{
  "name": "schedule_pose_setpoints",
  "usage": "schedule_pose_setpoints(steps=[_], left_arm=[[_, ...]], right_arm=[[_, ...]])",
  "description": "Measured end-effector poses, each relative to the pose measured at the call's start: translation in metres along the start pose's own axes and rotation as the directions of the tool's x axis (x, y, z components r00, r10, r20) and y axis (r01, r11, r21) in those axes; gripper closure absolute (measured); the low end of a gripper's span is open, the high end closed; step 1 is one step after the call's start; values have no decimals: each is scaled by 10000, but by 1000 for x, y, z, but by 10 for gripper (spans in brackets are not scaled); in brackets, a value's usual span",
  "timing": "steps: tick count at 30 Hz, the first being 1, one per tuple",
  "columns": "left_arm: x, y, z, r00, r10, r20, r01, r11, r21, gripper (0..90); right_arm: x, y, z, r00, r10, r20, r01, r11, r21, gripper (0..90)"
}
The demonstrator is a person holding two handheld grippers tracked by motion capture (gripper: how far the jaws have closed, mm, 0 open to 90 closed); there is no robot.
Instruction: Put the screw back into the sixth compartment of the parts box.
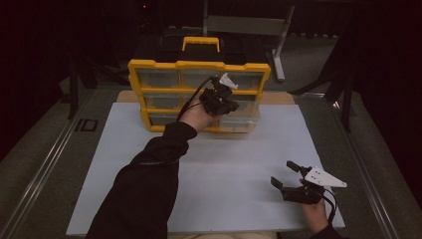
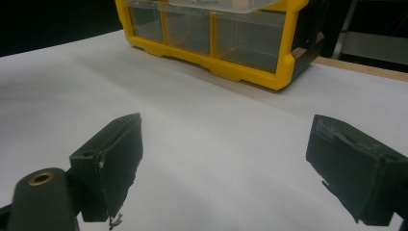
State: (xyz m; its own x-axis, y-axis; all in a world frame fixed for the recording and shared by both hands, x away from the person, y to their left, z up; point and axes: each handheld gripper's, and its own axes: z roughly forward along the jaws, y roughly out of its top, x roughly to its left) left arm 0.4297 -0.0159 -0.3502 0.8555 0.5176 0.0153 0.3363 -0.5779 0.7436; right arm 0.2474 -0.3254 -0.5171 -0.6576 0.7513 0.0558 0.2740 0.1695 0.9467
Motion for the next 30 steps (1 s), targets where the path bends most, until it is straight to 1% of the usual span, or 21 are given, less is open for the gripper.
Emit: schedule_pose_setpoints(steps=[1,2,4,6,8,9,11,14,16,18,21,22,24,25,27,28,30], left_arm=[[0,0,1,10000,-74,2,74,10000,38,862],[0,1,2,10000,-66,-41,66,9999,137,862],[1,2,5,9998,-213,-16,213,9994,258,862],[1,4,8,9996,-241,-162,248,9986,471,861],[2,4,10,9988,-431,-232,446,9968,667,861],[2,5,11,9982,-467,-363,494,9959,758,860],[3,5,13,9977,-626,-259,645,9947,802,859],[2,6,15,9982,-564,-178,578,9938,951,854],[2,6,16,9982,-545,-256,570,9928,1054,847],[1,5,16,9981,-562,-267,588,9928,1047,776],[-1,4,15,9981,-501,-363,536,9930,1049,704],[-1,4,14,9978,-532,-384,568,9935,987,679],[-3,4,11,9979,-487,-433,523,9949,860,667],[-4,4,10,9977,-509,-441,542,9954,784,634],[-5,3,6,9978,-591,-296,609,9961,644,612],[-6,2,3,9981,-542,-291,559,9966,602,592],[-8,1,-2,9977,-655,-188,663,9967,466,567]], right_arm=[[0,0,0,10000,11,3,-11,10000,-1,125],[0,0,0,10000,20,-9,-20,10000,-13,125],[0,0,0,10000,2,-10,-2,10000,-10,125],[0,0,0,10000,1,-9,-1,10000,-1,125],[0,0,0,10000,-3,-8,3,10000,1,126],[0,0,0,10000,-12,-7,12,10000,4,125],[0,0,0,10000,-13,-9,13,10000,12,125],[0,0,1,10000,-51,-15,51,10000,40,125],[0,0,0,10000,-44,-11,44,10000,9,125],[0,0,0,10000,-5,-18,5,10000,0,125],[0,0,0,10000,15,-17,-15,10000,-2,125],[0,0,0,10000,-4,-25,4,10000,-1,125],[0,0,0,10000,3,-22,-3,10000,26,125],[0,0,0,10000,11,-7,-11,10000,3,125],[0,0,-1,10000,24,0,-24,10000,-33,125],[-1,0,-1,10000,27,5,-27,10000,-37,125],[-1,-1,-1,10000,34,-8,-34,10000,-14,125]])
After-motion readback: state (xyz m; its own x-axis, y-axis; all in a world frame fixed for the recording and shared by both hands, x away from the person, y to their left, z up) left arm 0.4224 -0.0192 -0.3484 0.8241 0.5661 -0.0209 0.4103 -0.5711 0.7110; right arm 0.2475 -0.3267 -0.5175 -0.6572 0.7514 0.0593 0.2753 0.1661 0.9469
